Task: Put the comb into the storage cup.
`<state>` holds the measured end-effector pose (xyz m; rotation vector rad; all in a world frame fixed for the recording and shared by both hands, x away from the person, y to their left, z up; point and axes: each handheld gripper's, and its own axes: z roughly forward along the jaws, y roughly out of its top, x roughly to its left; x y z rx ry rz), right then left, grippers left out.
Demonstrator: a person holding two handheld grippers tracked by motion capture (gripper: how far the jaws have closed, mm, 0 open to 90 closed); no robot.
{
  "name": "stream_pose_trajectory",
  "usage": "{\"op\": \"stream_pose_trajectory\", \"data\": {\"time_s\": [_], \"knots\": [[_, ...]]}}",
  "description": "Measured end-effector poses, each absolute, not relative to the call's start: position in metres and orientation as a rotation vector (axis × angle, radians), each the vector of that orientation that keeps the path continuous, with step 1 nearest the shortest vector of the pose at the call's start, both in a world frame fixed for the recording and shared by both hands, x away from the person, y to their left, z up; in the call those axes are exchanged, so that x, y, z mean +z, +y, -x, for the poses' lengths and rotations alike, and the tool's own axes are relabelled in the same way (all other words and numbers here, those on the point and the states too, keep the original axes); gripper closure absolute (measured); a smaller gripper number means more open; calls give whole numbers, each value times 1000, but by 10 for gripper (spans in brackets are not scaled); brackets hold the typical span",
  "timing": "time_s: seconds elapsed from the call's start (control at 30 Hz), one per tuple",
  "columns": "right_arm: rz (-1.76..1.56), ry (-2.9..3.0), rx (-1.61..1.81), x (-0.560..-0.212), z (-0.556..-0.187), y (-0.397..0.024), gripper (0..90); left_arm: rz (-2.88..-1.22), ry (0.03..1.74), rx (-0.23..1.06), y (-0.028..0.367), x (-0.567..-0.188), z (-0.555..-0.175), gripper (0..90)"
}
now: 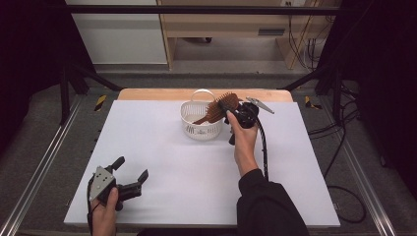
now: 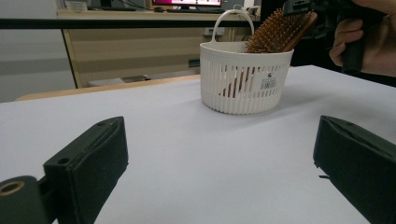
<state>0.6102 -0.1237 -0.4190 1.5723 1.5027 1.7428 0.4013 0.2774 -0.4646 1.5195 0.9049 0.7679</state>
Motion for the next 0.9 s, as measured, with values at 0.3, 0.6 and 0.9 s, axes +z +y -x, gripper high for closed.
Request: {"op": "stream_pose_trajectory", "data": {"time_s": [0.3,0.6,0.9], "knots": [[-1523,1530,1701,-412,-605,-126,134,-1521,905,768,277,-465,-401,31],[-1478,1545,1653,-404,-599,-129,97,-1522,904,768,277,-465,-401,31],[-1466,1552,1650,-402,-597,-130,94,-1525,904,769,277,-465,-401,31]]}}
